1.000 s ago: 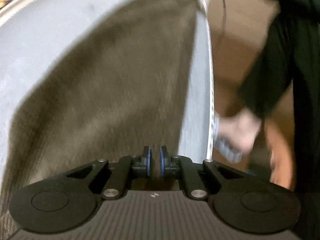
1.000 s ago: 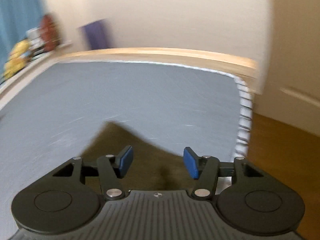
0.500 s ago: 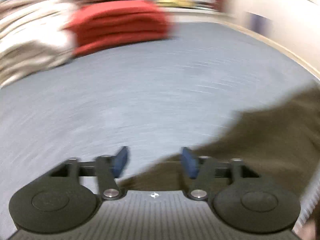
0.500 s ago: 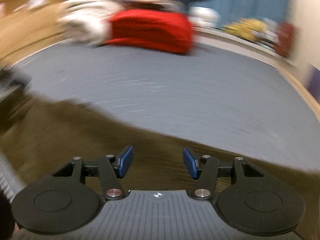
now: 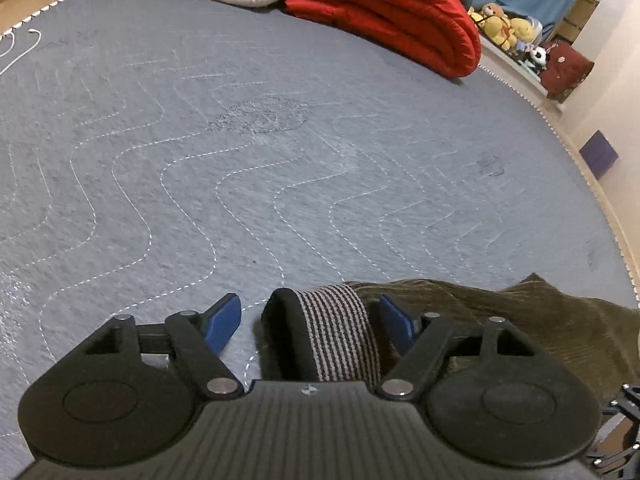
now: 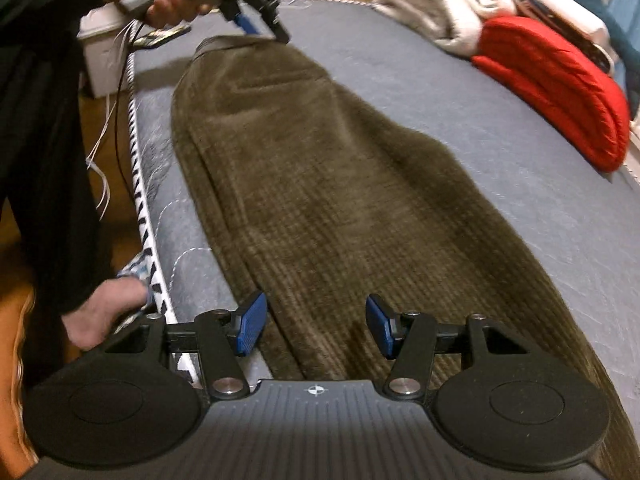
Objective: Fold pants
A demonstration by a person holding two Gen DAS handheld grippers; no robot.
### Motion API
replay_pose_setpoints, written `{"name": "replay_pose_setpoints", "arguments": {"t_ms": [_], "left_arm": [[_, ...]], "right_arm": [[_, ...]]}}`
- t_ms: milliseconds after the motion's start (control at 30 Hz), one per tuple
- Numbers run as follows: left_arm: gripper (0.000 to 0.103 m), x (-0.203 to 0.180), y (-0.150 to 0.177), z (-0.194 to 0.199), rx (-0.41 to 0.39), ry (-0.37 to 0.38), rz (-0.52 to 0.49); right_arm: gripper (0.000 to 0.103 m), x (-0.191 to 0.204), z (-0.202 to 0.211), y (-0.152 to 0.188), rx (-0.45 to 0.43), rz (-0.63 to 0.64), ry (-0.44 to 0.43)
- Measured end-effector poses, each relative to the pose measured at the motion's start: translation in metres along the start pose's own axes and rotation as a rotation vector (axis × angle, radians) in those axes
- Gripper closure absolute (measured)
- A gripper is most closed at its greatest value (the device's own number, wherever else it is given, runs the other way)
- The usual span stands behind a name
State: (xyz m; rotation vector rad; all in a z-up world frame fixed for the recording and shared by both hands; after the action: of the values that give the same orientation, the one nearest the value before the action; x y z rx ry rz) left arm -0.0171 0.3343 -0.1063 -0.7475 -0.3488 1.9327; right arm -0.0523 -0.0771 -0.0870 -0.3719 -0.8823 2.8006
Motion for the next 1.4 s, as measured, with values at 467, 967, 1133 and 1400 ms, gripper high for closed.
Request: {"name": "replay_pose_setpoints", "arguments": {"t_ms": [467, 967, 1133, 1400], "left_arm": [[0.069, -0.025, 0.013, 0.008, -0.025, 0.058, -0.141], [0.051, -0.032, 0.015, 0.03, -0.07, -0.084, -0.25], [0.056, -0.055, 0.004, 0.047, -0.201, -0.069, -0.357], [0.07, -0.092, 0.069, -0.018, 0.189, 0.015, -0.603]], "right_arm": [[0.097, 0.01, -0.014, 0.006, 0.034, -0.003, -0.122], [0.098, 0.024, 0.014, 0.004, 0.03, 0.068, -0.194], [0.067, -0.036, 0.04, 0.002, -0.087, -0.175, -0.057], [0.06, -0.044, 0.011, 0.074, 0.16, -0.069, 0.098]]}}
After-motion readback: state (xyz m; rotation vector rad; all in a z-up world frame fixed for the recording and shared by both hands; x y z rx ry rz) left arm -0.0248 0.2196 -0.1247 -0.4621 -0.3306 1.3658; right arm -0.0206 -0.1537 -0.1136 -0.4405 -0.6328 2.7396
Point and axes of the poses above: each gripper's, at about its wrist camera, not at the fingertips, and z roughly against the way its jaws point, x to its left, y to its underside, the point moved 7 cm from there along -z, roughly the way its jaws point, and after that the axes turned 4 degrees about y, right-handed, at the moved point
